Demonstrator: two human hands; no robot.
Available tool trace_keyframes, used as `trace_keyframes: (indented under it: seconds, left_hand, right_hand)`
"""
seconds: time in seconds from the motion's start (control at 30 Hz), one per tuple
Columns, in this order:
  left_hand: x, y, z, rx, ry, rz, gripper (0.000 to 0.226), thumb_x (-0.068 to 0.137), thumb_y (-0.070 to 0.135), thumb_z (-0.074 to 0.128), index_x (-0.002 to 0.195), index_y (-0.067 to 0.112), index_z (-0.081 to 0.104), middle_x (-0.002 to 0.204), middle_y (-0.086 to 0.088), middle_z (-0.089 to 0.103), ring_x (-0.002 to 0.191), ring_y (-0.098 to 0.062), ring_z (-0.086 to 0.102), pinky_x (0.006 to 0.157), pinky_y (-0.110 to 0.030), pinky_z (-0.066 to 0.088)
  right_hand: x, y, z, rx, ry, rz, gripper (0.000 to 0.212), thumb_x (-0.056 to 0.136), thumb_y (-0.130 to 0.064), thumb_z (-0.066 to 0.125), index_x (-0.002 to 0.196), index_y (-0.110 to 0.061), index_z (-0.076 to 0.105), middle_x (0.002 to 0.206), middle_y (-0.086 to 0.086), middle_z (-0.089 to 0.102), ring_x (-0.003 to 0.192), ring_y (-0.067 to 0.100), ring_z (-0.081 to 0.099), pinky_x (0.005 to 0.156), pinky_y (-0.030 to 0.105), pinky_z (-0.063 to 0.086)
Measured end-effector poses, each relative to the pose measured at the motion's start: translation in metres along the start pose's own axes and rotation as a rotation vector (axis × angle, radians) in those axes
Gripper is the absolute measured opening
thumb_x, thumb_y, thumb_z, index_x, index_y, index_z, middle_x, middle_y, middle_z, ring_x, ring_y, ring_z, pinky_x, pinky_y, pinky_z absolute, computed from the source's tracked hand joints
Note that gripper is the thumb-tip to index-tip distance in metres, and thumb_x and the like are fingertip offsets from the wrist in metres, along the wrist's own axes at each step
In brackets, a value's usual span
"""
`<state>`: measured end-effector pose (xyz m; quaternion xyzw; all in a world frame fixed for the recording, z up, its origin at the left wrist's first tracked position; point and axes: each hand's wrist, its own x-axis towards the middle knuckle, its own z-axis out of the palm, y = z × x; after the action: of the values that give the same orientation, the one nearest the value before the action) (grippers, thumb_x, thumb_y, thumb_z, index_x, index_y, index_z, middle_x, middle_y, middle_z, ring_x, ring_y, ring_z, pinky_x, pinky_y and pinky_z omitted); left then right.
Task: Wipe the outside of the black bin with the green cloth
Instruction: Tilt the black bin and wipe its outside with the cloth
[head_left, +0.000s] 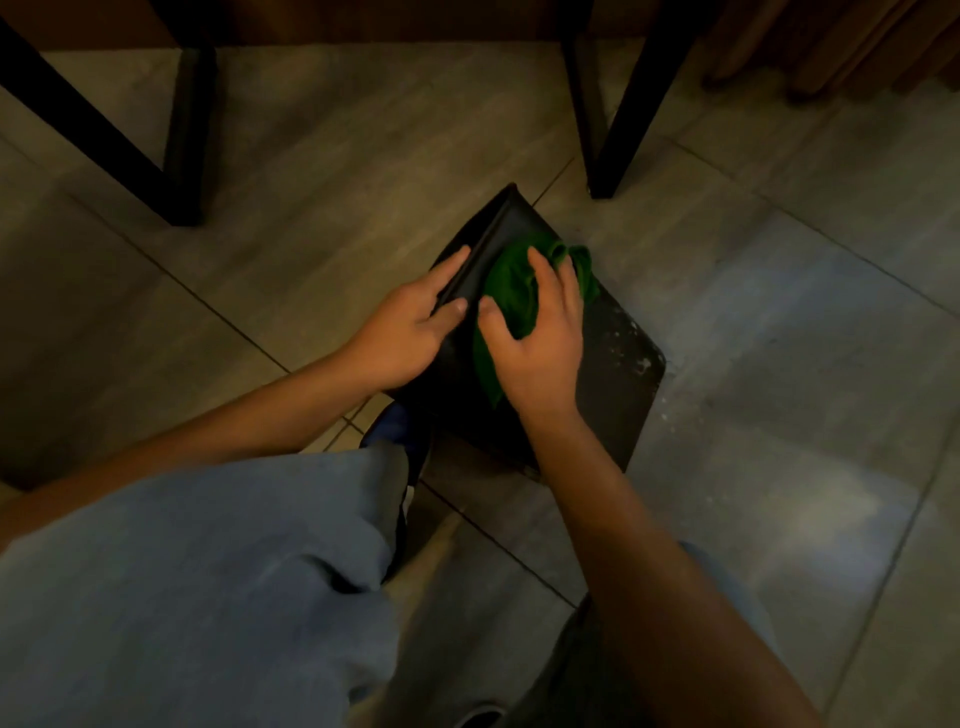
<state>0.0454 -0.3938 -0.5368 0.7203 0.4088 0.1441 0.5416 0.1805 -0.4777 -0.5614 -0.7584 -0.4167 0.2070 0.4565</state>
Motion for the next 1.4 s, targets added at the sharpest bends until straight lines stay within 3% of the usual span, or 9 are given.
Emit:
trace_keyframes:
  seconds: [0.2, 0.33, 0.5, 0.77, 1.03, 1.2, 1.23, 1.27, 1.4]
  left_hand:
    - [-0.004, -0.006, -0.002, -0.063, -0.003, -0.003, 0.067, 0.097, 0.027, 0.051, 0.158, 0.019, 0.025, 0.158, -0.003, 0.042, 0.145, -0.012, 0.041, 0.122, -0.035, 0.03]
    - [-0.01, -0.013, -0.002, -0.126, 0.013, -0.048, 0.058, 0.104, 0.015, 0.049, 0.158, 0.021, 0.026, 0.145, 0.0, 0.054, 0.133, -0.011, 0.054, 0.111, -0.025, 0.043]
    - [-0.014, -0.01, -0.001, -0.153, -0.008, -0.028, 0.056, 0.105, 0.009, 0.048, 0.157, 0.021, 0.028, 0.142, -0.003, 0.058, 0.13, -0.013, 0.057, 0.112, -0.031, 0.045]
    - [-0.008, -0.004, -0.001, -0.157, -0.028, -0.021, 0.055, 0.104, 0.005, 0.048, 0.153, 0.025, 0.033, 0.13, -0.003, 0.064, 0.114, -0.01, 0.066, 0.101, -0.024, 0.05]
    - [-0.005, 0.005, -0.003, -0.125, -0.069, -0.068, 0.055, 0.105, 0.013, 0.049, 0.155, 0.031, 0.033, 0.124, 0.002, 0.061, 0.109, -0.006, 0.059, 0.11, -0.034, 0.046]
    - [-0.011, 0.01, -0.004, -0.095, -0.136, -0.067, 0.063, 0.104, 0.0, 0.046, 0.159, 0.017, 0.02, 0.103, 0.023, 0.066, 0.092, 0.008, 0.066, 0.072, -0.001, 0.034]
    - [-0.012, 0.01, -0.003, -0.094, -0.163, -0.053, 0.066, 0.103, -0.003, 0.045, 0.16, 0.016, 0.017, 0.132, 0.004, 0.059, 0.121, -0.002, 0.06, 0.095, -0.018, 0.011]
    - [-0.012, 0.01, -0.002, -0.089, -0.185, -0.009, 0.068, 0.103, -0.005, 0.045, 0.16, 0.015, 0.014, 0.153, -0.012, 0.041, 0.143, -0.01, 0.041, 0.118, -0.029, 0.033]
    - [-0.007, 0.01, -0.005, -0.1, -0.218, 0.046, 0.069, 0.102, -0.007, 0.043, 0.159, 0.019, 0.013, 0.162, -0.001, 0.029, 0.141, -0.005, 0.043, 0.121, -0.025, 0.027]
  right_hand:
    - [0.035, 0.006, 0.008, -0.181, 0.051, 0.007, 0.067, 0.09, -0.055, 0.052, 0.15, -0.025, 0.053, 0.161, 0.017, 0.041, 0.155, 0.036, 0.028, 0.125, 0.058, 0.022]
    - [0.044, 0.033, -0.014, -0.286, 0.007, 0.211, 0.075, 0.087, -0.062, 0.044, 0.156, -0.035, 0.041, 0.17, 0.014, 0.026, 0.159, 0.036, 0.016, 0.126, 0.06, 0.015]
    - [0.033, 0.082, -0.053, -0.228, 0.06, 0.429, 0.08, 0.082, -0.07, 0.035, 0.153, -0.035, 0.045, 0.162, 0.013, 0.036, 0.148, 0.038, 0.037, 0.12, 0.06, 0.032]
    - [-0.007, 0.107, -0.064, -0.003, 0.286, 0.736, 0.062, 0.102, -0.043, 0.05, 0.16, -0.025, 0.036, 0.168, 0.013, 0.025, 0.151, 0.038, 0.033, 0.124, 0.051, 0.03]
    - [-0.06, 0.034, -0.006, -0.108, 0.19, 0.34, 0.077, 0.085, -0.056, 0.045, 0.157, -0.026, 0.042, 0.169, 0.019, 0.023, 0.16, 0.033, 0.016, 0.127, 0.053, 0.019]
    - [-0.035, -0.002, 0.015, -0.178, 0.092, 0.07, 0.065, 0.092, -0.04, 0.041, 0.154, -0.021, 0.047, 0.165, 0.02, 0.034, 0.159, 0.036, 0.019, 0.125, 0.062, 0.02]
    - [-0.025, -0.006, 0.016, -0.199, 0.073, 0.014, 0.063, 0.093, -0.038, 0.041, 0.154, -0.021, 0.048, 0.163, 0.02, 0.037, 0.158, 0.036, 0.021, 0.125, 0.061, 0.02]
    - [-0.016, -0.009, 0.017, -0.213, 0.053, -0.035, 0.062, 0.093, -0.036, 0.041, 0.153, -0.021, 0.048, 0.163, 0.019, 0.038, 0.158, 0.036, 0.022, 0.124, 0.061, 0.021]
    - [0.012, -0.003, 0.012, -0.242, 0.026, -0.164, 0.059, 0.093, -0.036, 0.045, 0.15, -0.025, 0.054, 0.16, 0.016, 0.044, 0.156, 0.034, 0.029, 0.123, 0.061, 0.023]
